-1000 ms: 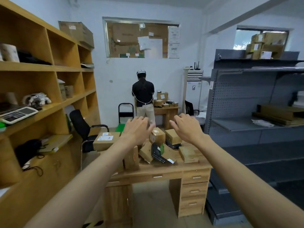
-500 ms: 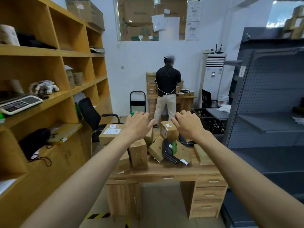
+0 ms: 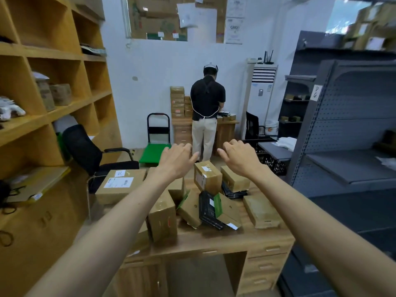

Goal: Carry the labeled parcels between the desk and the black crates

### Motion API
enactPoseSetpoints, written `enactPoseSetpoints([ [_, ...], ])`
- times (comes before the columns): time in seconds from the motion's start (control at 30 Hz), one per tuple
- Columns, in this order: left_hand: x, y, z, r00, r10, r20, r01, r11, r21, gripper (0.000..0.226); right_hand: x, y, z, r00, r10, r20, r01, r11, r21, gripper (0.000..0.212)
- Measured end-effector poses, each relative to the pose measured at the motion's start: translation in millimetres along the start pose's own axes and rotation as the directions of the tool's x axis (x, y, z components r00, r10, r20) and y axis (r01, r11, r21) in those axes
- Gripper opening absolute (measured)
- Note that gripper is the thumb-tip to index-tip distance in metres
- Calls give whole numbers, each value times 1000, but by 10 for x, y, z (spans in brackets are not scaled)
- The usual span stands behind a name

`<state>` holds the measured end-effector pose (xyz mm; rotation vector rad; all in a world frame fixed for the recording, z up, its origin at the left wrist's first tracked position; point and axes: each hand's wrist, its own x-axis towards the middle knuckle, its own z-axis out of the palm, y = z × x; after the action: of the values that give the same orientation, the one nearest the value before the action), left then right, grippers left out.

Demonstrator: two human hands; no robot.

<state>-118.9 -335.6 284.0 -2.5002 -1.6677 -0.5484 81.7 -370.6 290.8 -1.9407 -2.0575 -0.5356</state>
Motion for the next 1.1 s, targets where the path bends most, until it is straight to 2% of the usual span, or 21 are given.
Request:
enactPoseSetpoints([
  [0.33, 720, 302, 821, 995, 38, 96, -38, 999, 5, 53, 255, 694, 766, 991, 77, 110, -77, 997, -4, 44],
  [0.57, 1392, 875, 1585, 982, 77, 174, -79, 997, 1, 60, 507, 1604, 1421, 975, 139, 171, -143, 990, 13, 45],
  [0.73, 1995, 1352, 2125, 983, 44, 177, -41, 999, -21, 57, 853, 2331, 1890, 970, 143, 196, -159, 985, 67, 44],
  [0.93, 2578, 1956, 2876, 952, 46, 303, -32, 998, -51, 56, 1026, 3272, 2531, 955, 148, 256, -184, 975, 121, 39],
  [1.1, 2657, 2267, 3625, 919, 7, 394, 27, 996, -80, 51, 916, 3853, 3228, 914, 130, 384, -206, 965, 162, 40],
])
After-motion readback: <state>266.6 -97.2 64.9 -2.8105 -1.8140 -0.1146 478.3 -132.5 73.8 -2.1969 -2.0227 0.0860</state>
